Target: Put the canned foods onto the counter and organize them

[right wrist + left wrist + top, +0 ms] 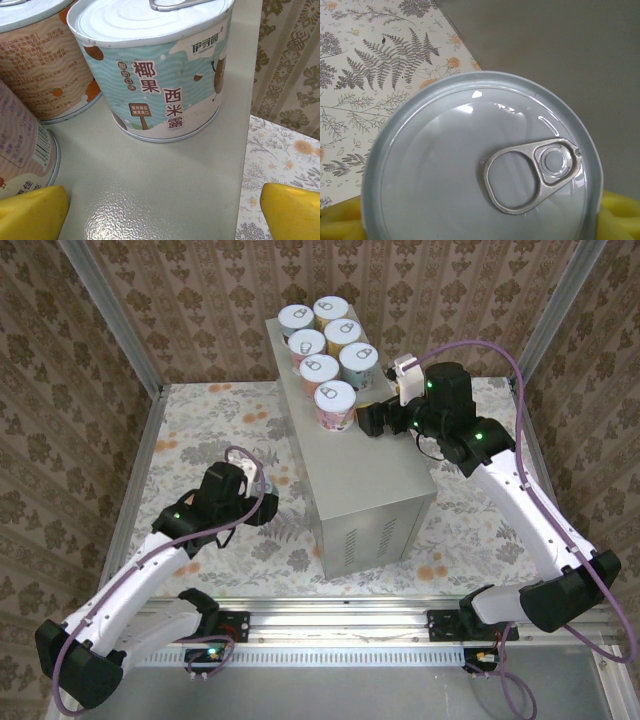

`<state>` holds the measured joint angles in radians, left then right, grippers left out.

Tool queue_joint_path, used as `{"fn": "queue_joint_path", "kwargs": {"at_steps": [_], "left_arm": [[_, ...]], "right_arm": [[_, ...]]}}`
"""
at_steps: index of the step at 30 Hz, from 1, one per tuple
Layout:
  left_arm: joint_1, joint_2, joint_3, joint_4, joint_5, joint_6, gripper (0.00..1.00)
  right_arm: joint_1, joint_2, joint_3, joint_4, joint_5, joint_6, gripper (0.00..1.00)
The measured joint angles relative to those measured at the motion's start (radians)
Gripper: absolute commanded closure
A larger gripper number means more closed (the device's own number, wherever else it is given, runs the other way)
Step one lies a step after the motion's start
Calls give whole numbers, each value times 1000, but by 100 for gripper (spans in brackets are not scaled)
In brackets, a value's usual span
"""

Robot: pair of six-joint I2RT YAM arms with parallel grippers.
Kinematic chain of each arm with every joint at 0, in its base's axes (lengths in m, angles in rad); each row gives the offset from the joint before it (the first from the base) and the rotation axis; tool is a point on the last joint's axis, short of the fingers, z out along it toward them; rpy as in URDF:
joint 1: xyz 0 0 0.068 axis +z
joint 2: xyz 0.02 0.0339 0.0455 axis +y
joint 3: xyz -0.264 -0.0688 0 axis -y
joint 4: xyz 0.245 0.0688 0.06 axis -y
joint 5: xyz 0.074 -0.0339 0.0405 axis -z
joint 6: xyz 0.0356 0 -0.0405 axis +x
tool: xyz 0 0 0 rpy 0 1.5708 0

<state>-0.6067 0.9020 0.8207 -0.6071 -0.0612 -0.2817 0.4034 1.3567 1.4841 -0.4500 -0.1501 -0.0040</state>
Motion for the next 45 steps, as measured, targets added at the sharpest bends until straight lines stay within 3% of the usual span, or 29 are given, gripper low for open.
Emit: {"fn": "queue_joint_path", "kwargs": {"at_steps": [9, 15, 21, 30, 34, 40, 45], "left_arm": [[0, 2, 19, -5, 6, 10, 31], [0, 2, 119, -66, 13, 33, 31], [0, 24, 309, -174, 65, 87, 31], [-3, 102, 661, -378, 269, 180, 32], [-30, 144, 803, -468, 346, 222, 32], [-96, 202, 965, -570, 457, 273, 32], [-172, 256, 1058, -597, 527, 298, 32]], "right_arm": [[0, 0, 0, 1, -1, -1, 0], [-2, -18, -17, 6, 0, 0, 0], [-6, -98, -56, -18, 2, -3, 0], [-16, -292, -126, -55, 6, -48, 0], [-17, -385, -183, -66, -74, -106, 0], [-5, -470, -227, -90, -299, -180, 0], [80, -473, -220, -101, -412, -207, 0]]}}
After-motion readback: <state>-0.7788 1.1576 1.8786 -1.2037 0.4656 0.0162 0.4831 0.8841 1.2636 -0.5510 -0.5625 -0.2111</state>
